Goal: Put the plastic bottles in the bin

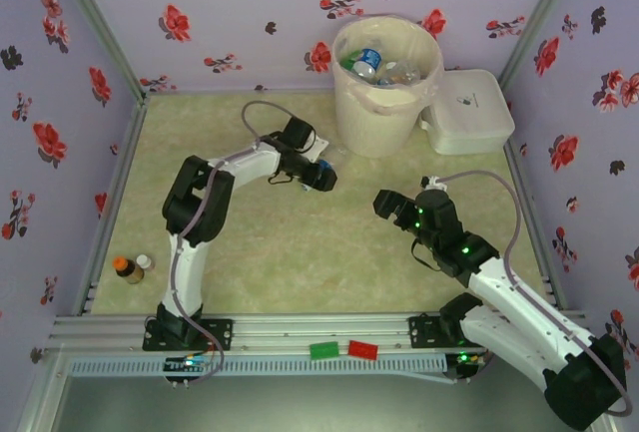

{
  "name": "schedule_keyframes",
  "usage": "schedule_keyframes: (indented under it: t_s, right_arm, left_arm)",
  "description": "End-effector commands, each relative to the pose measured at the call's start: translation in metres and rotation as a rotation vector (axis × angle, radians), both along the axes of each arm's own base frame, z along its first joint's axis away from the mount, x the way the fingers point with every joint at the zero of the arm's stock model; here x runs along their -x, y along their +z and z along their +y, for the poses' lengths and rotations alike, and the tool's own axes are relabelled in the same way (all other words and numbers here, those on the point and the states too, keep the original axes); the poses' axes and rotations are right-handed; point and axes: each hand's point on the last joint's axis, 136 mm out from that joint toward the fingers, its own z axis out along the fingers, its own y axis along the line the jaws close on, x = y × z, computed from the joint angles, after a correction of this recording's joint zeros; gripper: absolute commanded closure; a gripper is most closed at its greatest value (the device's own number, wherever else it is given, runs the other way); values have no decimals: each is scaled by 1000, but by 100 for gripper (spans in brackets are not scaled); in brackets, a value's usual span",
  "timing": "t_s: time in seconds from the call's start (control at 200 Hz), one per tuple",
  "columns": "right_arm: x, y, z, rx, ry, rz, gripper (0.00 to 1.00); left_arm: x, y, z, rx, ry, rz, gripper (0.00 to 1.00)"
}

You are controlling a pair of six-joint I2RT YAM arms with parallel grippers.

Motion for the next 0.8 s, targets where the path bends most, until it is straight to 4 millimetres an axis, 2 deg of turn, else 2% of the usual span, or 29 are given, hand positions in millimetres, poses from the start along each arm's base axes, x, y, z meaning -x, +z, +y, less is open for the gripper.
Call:
schedule_keyframes:
  t_s: [0.0,0.09,0.2,0.37,0.54,0.695,0.795]
  right_arm:
    - [-2,2,-1,-25,-28,-13,0]
    - [-3,0,1,-44,-30,-8,0]
    - [-6,0,8,-83,-28,1,0]
    - [-18,7,33,-187,24,-9,0]
    - [-33,18,62,-290,101,-25,0]
    - [-43,25,85,-369,164,-39,0]
    - [-47,29,91,-399,180,-65,0]
  left_arm:
    - [-1,-6,-3,-47,-10,-4,27]
    - [1,-4,-3,-41,-6,-21,41]
    - [5,11,-5,4,11,-76,48]
    - [19,52,-10,152,74,-175,51]
    - [46,93,-16,355,123,-223,51]
    - [74,116,-19,505,123,-229,51]
    - [86,117,-16,544,133,-207,50]
